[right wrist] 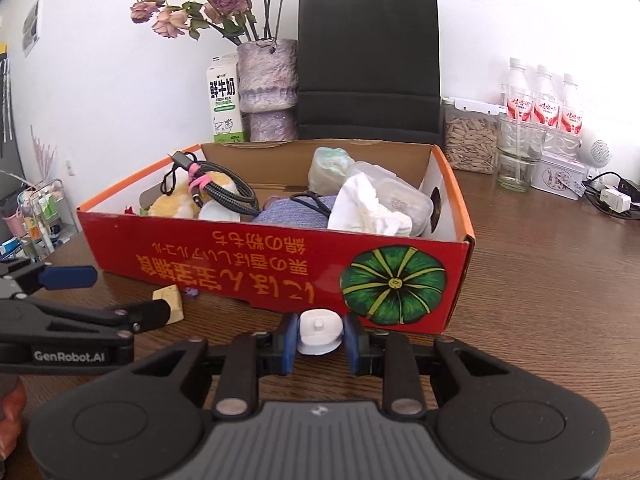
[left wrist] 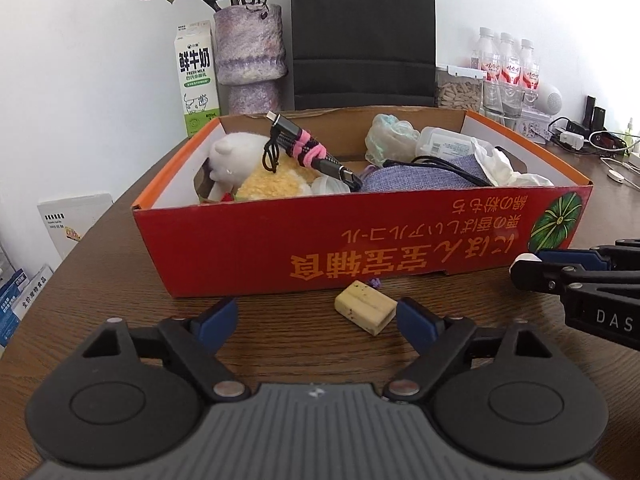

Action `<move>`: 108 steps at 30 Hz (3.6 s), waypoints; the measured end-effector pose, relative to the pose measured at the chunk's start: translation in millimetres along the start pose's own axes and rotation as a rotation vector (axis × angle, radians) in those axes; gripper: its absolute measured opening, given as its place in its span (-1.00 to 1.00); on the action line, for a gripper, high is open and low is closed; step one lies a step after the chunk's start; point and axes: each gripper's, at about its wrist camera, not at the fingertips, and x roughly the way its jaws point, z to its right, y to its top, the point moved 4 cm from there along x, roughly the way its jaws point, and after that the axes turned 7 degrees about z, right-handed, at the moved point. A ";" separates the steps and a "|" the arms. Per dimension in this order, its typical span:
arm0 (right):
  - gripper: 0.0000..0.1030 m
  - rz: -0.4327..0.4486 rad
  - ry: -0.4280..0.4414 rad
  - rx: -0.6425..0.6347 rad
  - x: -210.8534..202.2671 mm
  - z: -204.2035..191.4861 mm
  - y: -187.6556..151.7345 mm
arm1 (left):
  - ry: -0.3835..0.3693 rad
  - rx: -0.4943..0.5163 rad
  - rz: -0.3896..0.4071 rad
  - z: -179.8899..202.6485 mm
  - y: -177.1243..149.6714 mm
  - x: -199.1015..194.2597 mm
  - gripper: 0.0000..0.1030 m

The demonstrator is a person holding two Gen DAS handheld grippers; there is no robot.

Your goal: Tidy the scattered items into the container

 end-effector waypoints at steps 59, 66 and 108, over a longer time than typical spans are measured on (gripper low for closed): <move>-0.23 0.318 -0.101 0.020 24.8 -5.8 73.1 | 0.061 -0.106 0.361 -12.0 85.4 15.0 0.65; 1.00 0.380 -0.168 0.028 0.5 -2.6 71.4 | 0.148 -0.207 0.481 -34.7 82.3 -8.0 1.00; 1.00 0.127 -0.069 -0.108 -146.1 -73.0 -12.7 | 0.004 0.018 0.262 -25.4 -10.7 -159.9 1.00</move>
